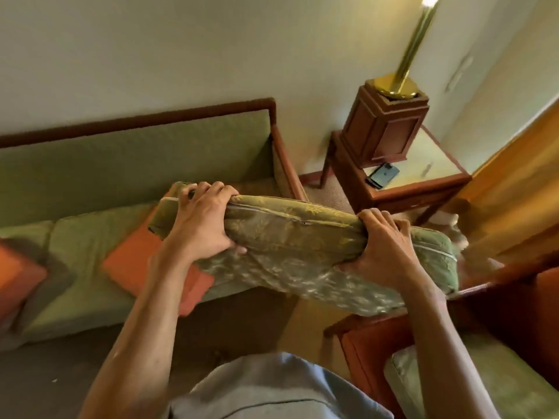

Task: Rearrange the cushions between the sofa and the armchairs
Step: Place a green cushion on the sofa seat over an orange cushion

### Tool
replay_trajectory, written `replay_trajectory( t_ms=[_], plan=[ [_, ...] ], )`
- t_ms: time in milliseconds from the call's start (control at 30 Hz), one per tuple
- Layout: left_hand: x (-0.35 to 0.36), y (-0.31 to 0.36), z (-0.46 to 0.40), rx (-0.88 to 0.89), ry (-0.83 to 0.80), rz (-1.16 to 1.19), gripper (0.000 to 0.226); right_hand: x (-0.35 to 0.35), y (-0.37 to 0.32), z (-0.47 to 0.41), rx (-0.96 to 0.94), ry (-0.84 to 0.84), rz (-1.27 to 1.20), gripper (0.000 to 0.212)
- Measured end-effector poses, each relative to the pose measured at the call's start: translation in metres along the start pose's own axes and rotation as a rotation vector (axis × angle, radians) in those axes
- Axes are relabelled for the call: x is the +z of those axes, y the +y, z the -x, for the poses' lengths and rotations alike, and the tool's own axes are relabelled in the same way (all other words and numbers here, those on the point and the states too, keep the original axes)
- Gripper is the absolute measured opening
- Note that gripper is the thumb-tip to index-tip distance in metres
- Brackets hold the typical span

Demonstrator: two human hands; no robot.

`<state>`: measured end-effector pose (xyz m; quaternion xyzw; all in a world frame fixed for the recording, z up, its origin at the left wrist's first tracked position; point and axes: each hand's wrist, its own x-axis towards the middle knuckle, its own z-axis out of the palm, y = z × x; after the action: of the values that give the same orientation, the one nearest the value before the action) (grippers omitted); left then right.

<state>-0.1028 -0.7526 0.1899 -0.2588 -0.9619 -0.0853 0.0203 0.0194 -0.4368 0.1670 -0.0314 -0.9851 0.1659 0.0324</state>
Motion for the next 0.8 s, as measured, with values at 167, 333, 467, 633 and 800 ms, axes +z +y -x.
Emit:
replay_trajectory(
  t_ms=[167,333,467,633,800],
  plan=[
    [-0.02,-0.142,0.048,-0.214,0.081,-0.016,0.108,0.054,-0.124,-0.097,-0.228,-0.056,-0.053,0.082],
    [-0.023,-0.25,0.078,-0.399,0.142,-0.042,0.11,0.108,-0.225,-0.179,-0.374,-0.079,-0.067,0.088],
    [0.0,-0.316,0.079,-0.532,0.109,-0.056,0.114,0.162,-0.273,-0.242,-0.452,-0.114,-0.046,0.09],
    [0.072,-0.352,0.082,-0.705,-0.042,0.016,0.113,0.252,-0.293,-0.271,-0.511,-0.235,0.064,0.099],
    [0.072,-0.383,0.059,-0.786,-0.095,0.031,0.124,0.248,-0.283,-0.325,-0.541,-0.325,0.136,0.121]
  ],
)
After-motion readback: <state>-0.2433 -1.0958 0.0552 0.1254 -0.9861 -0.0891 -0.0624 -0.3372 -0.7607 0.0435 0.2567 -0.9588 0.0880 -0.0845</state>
